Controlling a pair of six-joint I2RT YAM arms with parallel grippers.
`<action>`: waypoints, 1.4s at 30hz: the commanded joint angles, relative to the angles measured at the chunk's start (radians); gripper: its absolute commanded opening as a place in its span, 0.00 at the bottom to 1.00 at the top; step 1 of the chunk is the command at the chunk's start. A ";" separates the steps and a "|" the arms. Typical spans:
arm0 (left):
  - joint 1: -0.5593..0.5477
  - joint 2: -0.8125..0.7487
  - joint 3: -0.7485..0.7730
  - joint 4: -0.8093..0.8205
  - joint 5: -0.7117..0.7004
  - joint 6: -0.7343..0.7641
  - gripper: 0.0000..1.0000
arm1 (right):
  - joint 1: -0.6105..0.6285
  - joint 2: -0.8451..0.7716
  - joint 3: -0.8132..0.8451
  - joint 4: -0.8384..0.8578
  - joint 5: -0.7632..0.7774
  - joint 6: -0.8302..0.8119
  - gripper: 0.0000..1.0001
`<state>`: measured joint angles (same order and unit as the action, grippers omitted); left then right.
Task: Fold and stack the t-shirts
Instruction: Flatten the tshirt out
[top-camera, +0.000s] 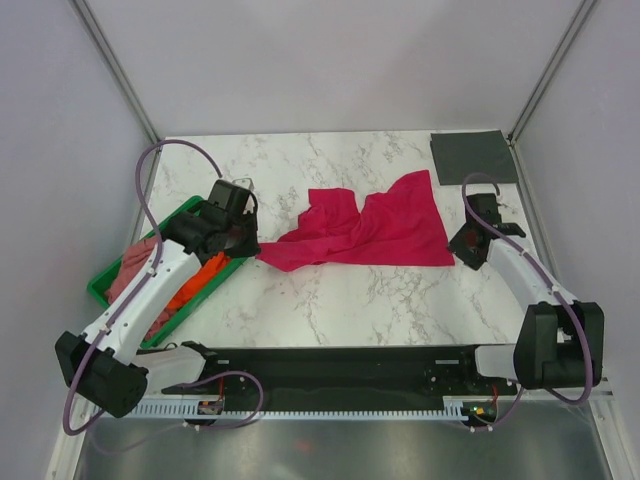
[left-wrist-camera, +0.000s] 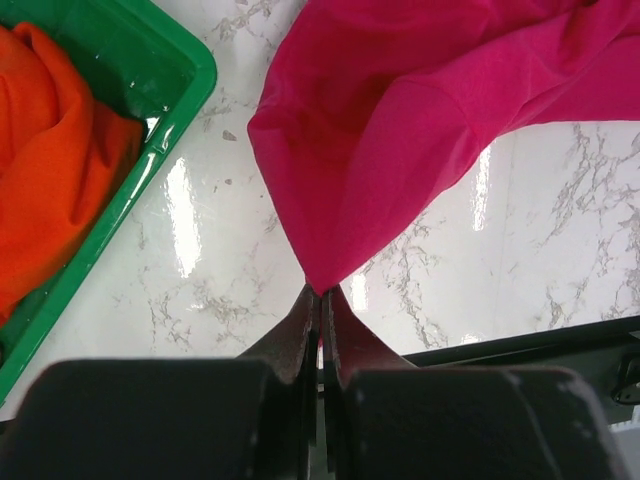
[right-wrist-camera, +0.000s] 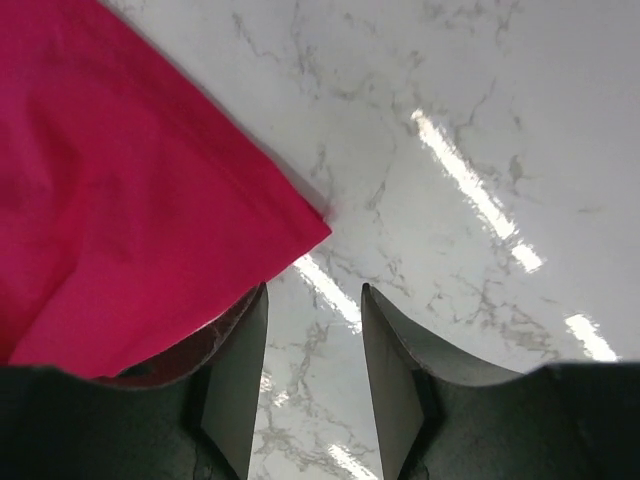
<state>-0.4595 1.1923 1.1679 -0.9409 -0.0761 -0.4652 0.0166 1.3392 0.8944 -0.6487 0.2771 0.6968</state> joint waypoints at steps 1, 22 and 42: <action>0.004 -0.037 0.004 0.011 0.012 0.014 0.02 | 0.000 -0.063 -0.105 0.095 -0.124 0.163 0.50; 0.004 -0.046 0.007 0.024 0.035 0.014 0.02 | 0.000 0.047 -0.199 0.291 -0.003 0.385 0.45; 0.005 0.029 0.425 0.044 -0.080 0.023 0.02 | -0.014 -0.150 0.304 -0.083 0.246 0.161 0.00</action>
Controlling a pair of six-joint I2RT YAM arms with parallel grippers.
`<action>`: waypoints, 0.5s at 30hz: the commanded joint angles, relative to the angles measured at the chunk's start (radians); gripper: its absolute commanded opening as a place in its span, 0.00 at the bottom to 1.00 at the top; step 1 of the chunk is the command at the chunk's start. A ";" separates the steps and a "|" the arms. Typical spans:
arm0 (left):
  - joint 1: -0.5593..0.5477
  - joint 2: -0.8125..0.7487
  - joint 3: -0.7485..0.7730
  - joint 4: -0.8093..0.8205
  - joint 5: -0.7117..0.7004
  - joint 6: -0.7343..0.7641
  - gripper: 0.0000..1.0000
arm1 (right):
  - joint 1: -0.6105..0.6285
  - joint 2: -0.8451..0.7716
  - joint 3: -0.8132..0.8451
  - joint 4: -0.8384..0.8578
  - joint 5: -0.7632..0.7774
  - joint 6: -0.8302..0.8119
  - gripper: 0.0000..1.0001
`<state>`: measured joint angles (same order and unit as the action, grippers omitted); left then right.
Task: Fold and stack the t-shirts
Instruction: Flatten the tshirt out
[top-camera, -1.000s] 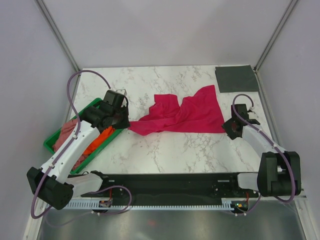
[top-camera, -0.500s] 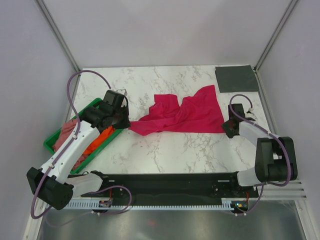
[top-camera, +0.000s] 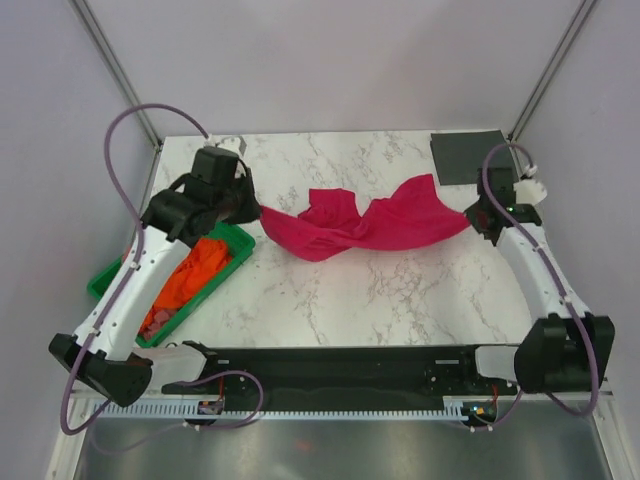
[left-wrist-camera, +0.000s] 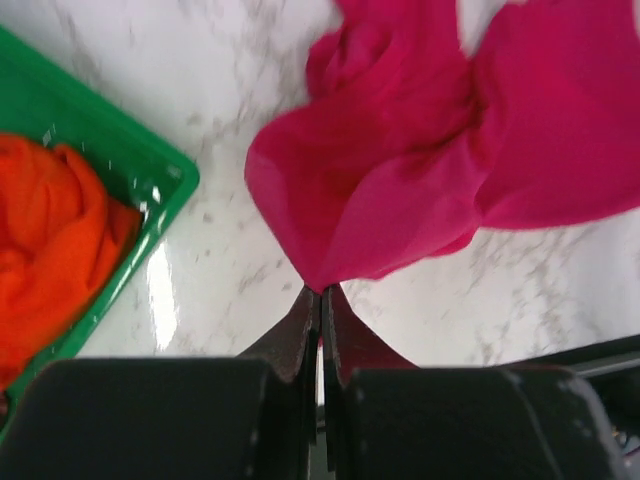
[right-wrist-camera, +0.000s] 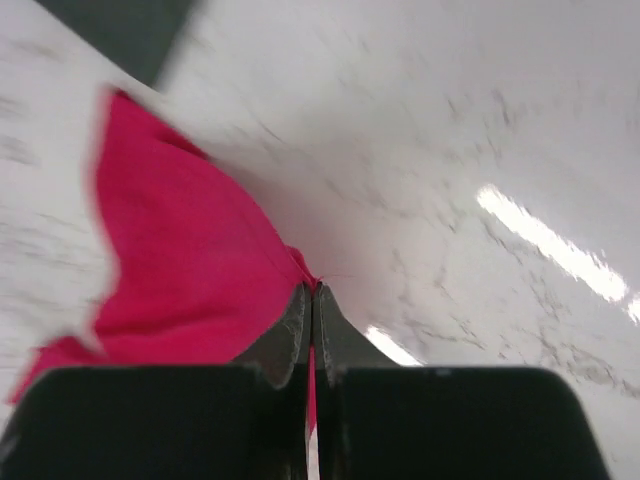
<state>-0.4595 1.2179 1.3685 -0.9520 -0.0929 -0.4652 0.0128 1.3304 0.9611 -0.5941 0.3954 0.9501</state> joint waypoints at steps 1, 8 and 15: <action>0.005 0.009 0.275 0.053 -0.067 0.028 0.02 | -0.010 -0.160 0.293 -0.168 0.134 -0.108 0.00; 0.004 -0.040 0.560 0.052 0.036 0.037 0.02 | -0.040 -0.315 0.703 -0.381 0.138 -0.186 0.00; 0.004 -0.205 0.495 0.052 0.312 -0.116 0.02 | -0.040 -0.474 0.846 -0.496 0.089 -0.228 0.00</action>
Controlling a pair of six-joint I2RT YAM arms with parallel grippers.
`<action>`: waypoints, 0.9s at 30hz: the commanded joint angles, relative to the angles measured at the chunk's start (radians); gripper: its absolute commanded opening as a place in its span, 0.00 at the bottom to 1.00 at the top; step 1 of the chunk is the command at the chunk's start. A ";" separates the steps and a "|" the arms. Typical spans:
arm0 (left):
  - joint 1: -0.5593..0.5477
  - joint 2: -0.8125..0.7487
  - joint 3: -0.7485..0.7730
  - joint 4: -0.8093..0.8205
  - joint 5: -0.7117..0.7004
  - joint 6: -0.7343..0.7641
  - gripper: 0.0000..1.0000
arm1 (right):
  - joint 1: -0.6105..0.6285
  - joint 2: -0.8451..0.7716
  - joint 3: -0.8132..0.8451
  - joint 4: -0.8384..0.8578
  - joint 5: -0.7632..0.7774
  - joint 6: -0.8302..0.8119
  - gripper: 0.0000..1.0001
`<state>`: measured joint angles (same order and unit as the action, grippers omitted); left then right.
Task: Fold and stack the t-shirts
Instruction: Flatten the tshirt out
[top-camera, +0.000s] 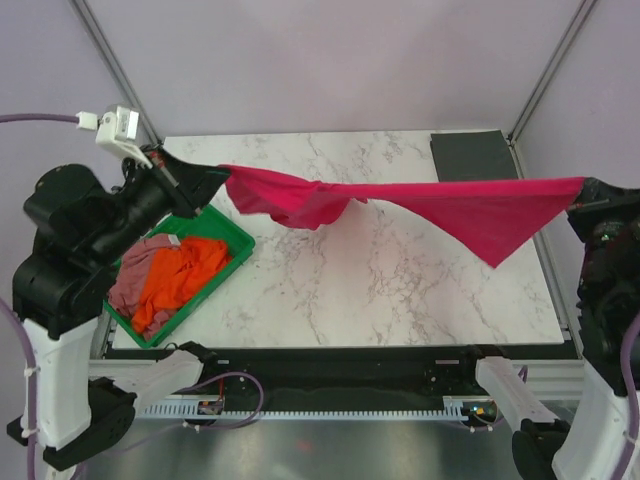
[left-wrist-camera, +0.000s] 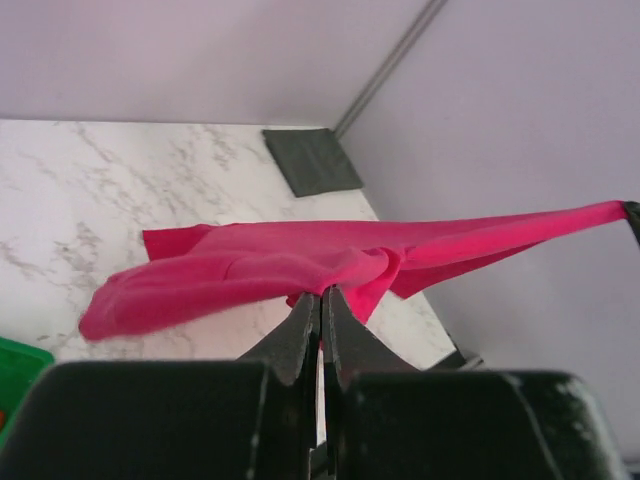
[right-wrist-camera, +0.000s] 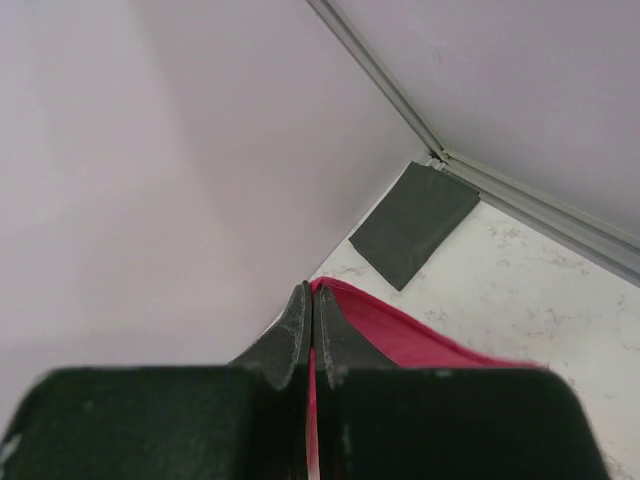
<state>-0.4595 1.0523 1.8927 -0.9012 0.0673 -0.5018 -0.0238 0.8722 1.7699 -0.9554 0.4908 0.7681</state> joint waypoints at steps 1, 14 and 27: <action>0.004 -0.060 -0.038 0.002 0.187 -0.090 0.02 | -0.004 -0.025 0.046 -0.143 -0.006 -0.058 0.00; 0.005 0.253 0.142 -0.004 -0.050 0.021 0.02 | -0.004 0.200 -0.033 0.166 -0.041 -0.113 0.00; 0.016 0.595 0.520 0.289 -0.362 0.255 0.02 | -0.004 0.556 0.170 0.463 -0.107 -0.174 0.00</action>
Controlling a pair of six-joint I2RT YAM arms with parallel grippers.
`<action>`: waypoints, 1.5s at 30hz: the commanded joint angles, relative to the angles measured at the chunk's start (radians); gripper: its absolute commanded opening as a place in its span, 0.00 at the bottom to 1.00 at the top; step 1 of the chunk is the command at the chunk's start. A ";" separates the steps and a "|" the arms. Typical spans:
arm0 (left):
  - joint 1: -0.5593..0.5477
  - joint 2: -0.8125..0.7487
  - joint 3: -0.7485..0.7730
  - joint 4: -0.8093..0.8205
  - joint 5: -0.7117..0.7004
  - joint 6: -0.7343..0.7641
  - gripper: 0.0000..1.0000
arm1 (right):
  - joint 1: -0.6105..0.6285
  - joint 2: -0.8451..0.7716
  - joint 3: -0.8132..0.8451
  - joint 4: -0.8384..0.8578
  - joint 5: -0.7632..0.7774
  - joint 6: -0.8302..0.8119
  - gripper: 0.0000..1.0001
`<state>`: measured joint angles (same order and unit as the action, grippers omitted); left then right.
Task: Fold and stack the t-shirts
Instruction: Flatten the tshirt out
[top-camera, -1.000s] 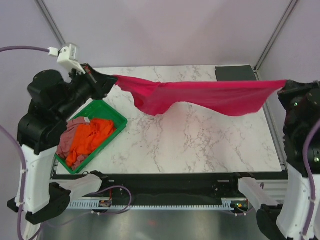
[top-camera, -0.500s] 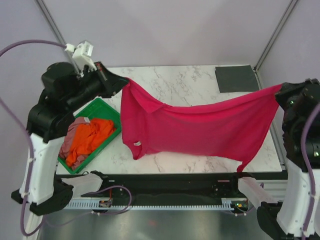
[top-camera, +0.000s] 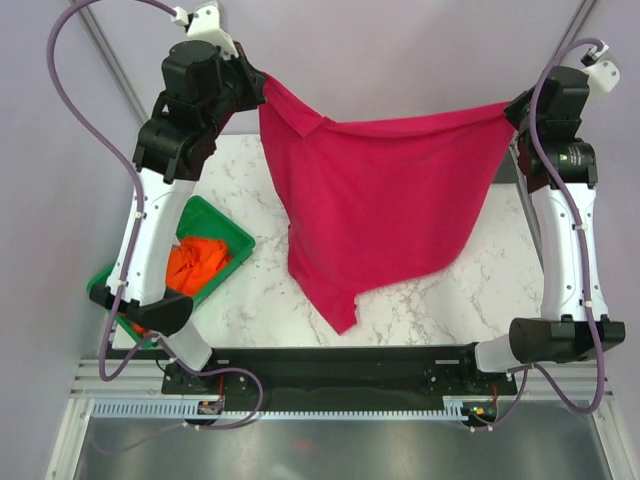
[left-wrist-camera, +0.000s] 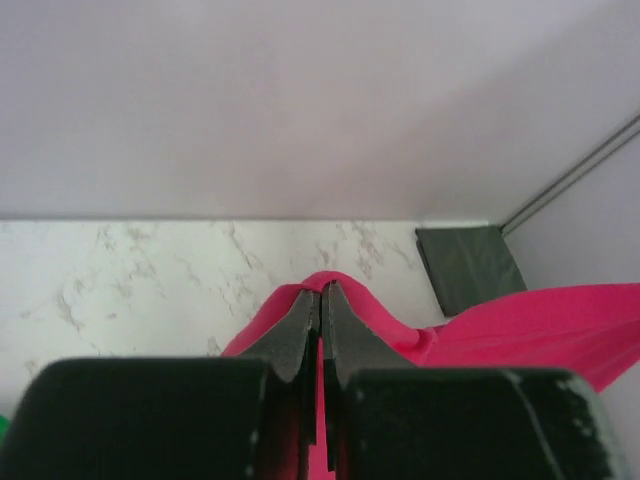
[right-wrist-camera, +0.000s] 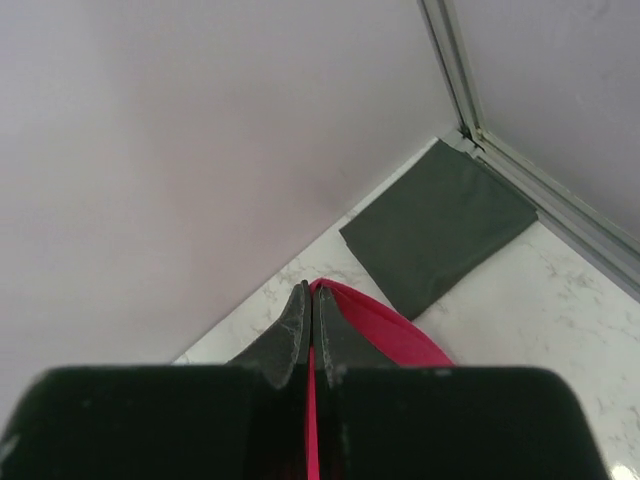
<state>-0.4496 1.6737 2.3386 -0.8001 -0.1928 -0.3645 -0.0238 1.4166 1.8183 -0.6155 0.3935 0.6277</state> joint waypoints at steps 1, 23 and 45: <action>0.006 -0.029 0.080 0.196 -0.102 0.122 0.02 | -0.004 0.021 0.139 0.125 -0.012 -0.051 0.00; 0.006 -0.607 -0.346 0.251 0.231 0.167 0.02 | -0.004 -0.453 0.081 -0.180 -0.022 -0.103 0.00; 0.006 -0.560 -0.490 0.288 0.276 0.298 0.02 | -0.002 -0.522 -0.207 -0.035 0.145 -0.128 0.00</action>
<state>-0.4492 1.0405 1.9167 -0.5465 0.1143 -0.1612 -0.0238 0.8875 1.7557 -0.7769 0.4995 0.5045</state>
